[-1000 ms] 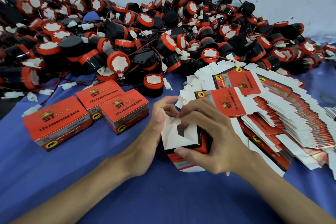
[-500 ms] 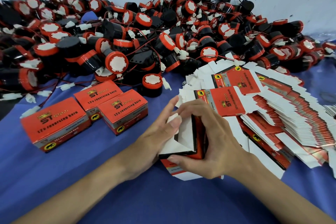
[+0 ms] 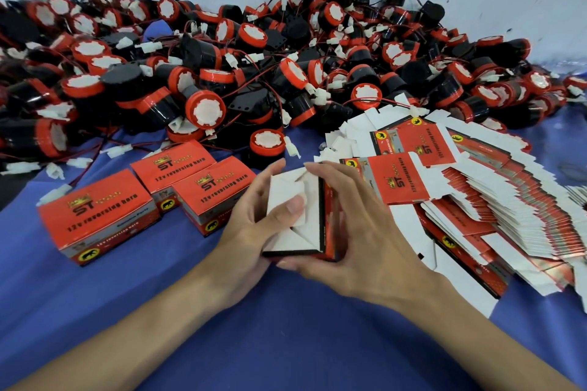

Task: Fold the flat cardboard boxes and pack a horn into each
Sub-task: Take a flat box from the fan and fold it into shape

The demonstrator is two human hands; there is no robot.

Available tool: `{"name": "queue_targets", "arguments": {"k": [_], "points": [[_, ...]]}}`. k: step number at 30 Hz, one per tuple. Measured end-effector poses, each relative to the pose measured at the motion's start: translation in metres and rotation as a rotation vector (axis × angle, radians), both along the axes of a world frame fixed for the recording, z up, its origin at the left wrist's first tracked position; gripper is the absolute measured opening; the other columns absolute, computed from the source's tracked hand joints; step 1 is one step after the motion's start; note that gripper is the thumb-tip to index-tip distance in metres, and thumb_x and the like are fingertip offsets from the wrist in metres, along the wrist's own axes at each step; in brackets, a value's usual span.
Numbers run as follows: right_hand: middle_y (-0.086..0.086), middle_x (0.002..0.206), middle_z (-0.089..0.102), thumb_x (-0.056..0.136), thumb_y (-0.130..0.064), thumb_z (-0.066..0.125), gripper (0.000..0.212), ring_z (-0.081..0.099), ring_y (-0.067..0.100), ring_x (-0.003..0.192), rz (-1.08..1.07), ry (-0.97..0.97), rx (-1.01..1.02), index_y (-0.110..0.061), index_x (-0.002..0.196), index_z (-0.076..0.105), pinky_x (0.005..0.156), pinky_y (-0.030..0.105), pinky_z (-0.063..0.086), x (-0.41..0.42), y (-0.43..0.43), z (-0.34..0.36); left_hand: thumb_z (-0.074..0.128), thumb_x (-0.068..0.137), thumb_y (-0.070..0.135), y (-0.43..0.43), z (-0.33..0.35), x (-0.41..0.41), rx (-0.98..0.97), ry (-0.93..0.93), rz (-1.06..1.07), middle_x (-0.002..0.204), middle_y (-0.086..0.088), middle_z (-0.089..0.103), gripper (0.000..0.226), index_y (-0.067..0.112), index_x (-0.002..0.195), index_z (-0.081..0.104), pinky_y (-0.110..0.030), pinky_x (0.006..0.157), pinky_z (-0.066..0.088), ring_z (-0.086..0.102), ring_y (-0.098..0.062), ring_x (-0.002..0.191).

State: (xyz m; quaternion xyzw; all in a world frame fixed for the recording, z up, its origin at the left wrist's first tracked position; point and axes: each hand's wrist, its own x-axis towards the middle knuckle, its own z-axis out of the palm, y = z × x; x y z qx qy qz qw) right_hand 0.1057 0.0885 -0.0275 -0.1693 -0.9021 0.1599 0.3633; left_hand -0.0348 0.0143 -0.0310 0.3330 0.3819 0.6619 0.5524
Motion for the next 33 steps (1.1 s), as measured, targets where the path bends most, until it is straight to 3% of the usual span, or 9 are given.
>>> {"name": "queue_targets", "arguments": {"k": [2,5,13,28,33], "points": [[-0.005,0.136,0.037,0.068,-0.064,0.067,0.090,0.036,0.003,0.129,0.009,0.000,0.002,-0.022,0.139,0.031,0.107,0.025,0.036,0.003,0.003,-0.001,0.084,0.065,0.033,-0.002,0.002,-0.002,-0.014,-0.012,-0.095,0.117,-0.013,0.065,0.074,0.014,0.130,0.054,-0.035,0.088,0.054,0.064,-0.025,0.108],[-0.001,0.137,0.038,0.067,-0.062,0.072,0.093,0.038,0.008,0.130,0.044,0.051,0.059,-0.018,0.139,0.032,0.109,0.024,0.032,0.007,0.007,0.000,0.086,0.058,0.049,-0.003,0.005,-0.004,-0.026,-0.003,-0.310,0.103,-0.008,0.070,0.058,0.021,0.106,0.072,-0.030,0.078,0.057,0.068,-0.021,0.097],[0.007,0.133,0.047,0.064,-0.061,0.077,0.093,0.047,0.021,0.124,0.119,0.105,0.185,-0.010,0.133,0.038,0.106,0.038,0.036,0.007,0.010,-0.002,0.081,0.070,0.033,-0.002,0.003,-0.009,-0.012,-0.027,-0.410,0.105,-0.006,0.071,0.040,0.023,0.107,0.071,-0.026,0.077,0.054,0.068,-0.021,0.099],[0.013,0.129,0.050,0.066,-0.056,0.080,0.086,0.050,0.028,0.117,0.155,0.077,0.219,-0.010,0.128,0.043,0.100,0.044,0.040,0.003,0.009,0.000,0.054,0.088,0.022,-0.003,-0.003,0.002,0.010,0.026,-0.264,0.102,-0.003,0.071,0.026,0.021,0.113,0.062,-0.028,0.077,0.055,0.068,-0.019,0.099],[0.012,0.130,0.049,0.065,-0.055,0.080,0.087,0.049,0.027,0.119,0.156,0.082,0.189,-0.010,0.129,0.042,0.102,0.043,0.039,0.002,0.009,0.000,0.058,0.086,0.036,-0.002,0.000,0.003,-0.010,0.017,-0.249,0.102,-0.001,0.072,0.022,0.029,0.103,0.070,-0.027,0.075,0.056,0.068,-0.018,0.099]]}}
